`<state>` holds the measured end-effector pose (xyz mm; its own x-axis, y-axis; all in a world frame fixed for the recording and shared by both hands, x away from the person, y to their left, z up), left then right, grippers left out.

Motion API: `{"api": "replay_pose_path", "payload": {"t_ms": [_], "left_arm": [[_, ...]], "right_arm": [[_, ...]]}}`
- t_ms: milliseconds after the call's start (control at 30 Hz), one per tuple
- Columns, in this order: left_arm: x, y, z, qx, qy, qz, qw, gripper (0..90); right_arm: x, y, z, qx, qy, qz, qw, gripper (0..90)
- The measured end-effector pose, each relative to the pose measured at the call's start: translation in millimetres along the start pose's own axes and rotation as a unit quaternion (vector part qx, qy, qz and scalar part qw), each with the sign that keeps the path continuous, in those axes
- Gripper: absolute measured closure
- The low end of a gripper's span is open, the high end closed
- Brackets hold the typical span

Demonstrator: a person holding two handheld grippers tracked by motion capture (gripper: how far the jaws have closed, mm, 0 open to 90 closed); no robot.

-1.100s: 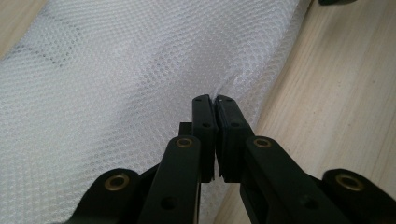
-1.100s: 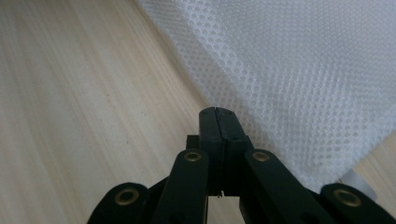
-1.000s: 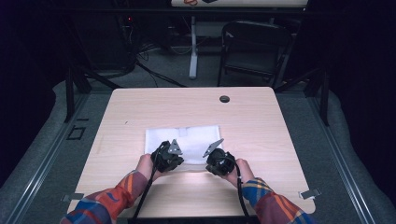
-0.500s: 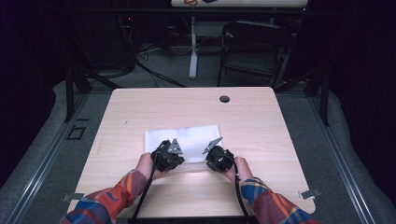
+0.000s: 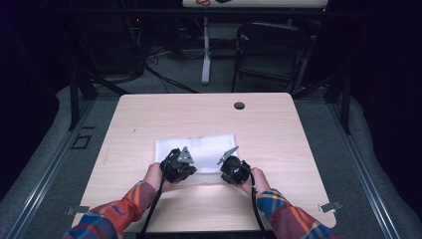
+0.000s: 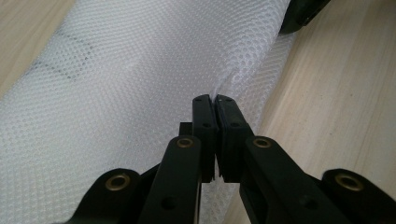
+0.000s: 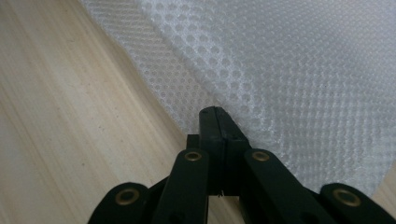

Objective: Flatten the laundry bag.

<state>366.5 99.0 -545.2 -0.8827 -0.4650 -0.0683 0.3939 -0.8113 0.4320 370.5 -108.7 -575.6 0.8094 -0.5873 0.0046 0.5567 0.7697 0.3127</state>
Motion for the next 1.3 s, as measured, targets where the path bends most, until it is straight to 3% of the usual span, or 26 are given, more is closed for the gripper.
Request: {"api": "replay_pose_path", "payload": {"t_ms": [533,933,1200,1300], "left_arm": [[-3.6,3.5,7.1,-0.011,0.01,0.019,0.9997,87.6],[-3.7,6.6,19.7,-0.01,0.004,0.037,0.9993,87.6],[-11.0,12.9,24.7,-0.009,0.015,0.043,0.9989,87.5],[-13.9,17.6,31.0,-0.004,0.03,0.035,0.9989,87.7]], "right_arm": [[-2.8,-3.6,1.2,0.001,0.001,0.011,0.9999,90.0],[-13.0,-9.4,2.6,0.003,0.002,0.024,0.9997,90.0],[-11.7,-9.4,2.8,0.001,0.007,0.031,0.9995,90.0],[-11.7,-9.6,2.9,0.001,0.007,0.031,0.9995,90.0]]}}
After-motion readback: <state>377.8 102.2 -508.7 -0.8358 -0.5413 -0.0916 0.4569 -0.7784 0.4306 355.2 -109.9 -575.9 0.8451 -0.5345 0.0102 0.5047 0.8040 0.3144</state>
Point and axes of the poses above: each handheld gripper's, and its own axes: z roughly backward along the jaws, y roughly out of its top, x roughly to its right, the point moved 2 cm from there along -z, roughly forward along the jaws, and after that the axes turned 10 degrees about -x, right-handed, at the moved point
